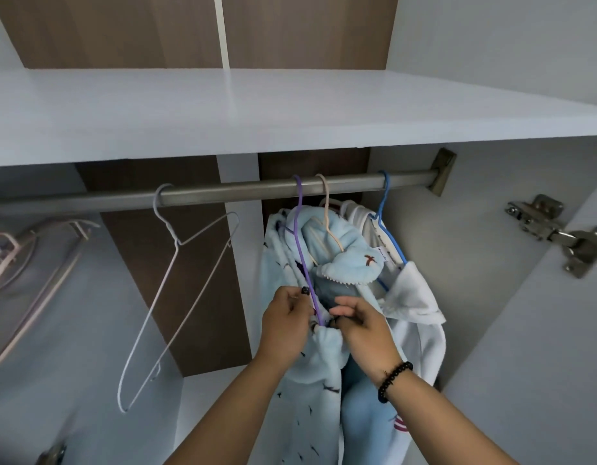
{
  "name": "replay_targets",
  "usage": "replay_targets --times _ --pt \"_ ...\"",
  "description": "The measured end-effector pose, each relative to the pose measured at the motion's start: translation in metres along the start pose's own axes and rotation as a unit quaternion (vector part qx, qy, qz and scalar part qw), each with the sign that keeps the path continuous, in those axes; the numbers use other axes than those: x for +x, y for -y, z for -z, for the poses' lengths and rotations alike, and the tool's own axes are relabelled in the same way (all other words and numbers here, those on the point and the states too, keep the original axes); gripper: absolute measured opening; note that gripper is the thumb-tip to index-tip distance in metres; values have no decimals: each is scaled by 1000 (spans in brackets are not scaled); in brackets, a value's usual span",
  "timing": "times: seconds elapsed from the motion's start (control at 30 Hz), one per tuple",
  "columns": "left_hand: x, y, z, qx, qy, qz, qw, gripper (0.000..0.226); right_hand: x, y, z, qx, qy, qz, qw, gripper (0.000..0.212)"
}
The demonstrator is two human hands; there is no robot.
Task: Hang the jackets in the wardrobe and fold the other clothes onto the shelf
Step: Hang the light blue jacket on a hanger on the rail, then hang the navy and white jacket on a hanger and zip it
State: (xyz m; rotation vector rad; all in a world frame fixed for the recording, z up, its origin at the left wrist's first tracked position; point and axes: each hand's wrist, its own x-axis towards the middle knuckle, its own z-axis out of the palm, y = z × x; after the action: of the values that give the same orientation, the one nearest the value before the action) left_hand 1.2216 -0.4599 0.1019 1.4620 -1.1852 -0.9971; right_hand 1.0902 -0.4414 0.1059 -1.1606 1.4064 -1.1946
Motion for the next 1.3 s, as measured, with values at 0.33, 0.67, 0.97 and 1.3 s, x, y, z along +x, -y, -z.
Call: replay_targets --times 0.33,0.67,0.97,1.3 --pt "-101 7 27 77 59 -24 995 12 -133 -11 19 -15 -18 -4 1000 33" --pt "-263 40 2 168 273 -49 946 12 -318 -63 83 -91 -110 -83 986 30" --pt "-388 38 -68 216 448 -103 861 9 -469 -99 178 -87 -271 -160 945 27" --pt "-544 27 -190 226 569 -137 778 8 -617 -139 305 -64 -395 -230 887 26"
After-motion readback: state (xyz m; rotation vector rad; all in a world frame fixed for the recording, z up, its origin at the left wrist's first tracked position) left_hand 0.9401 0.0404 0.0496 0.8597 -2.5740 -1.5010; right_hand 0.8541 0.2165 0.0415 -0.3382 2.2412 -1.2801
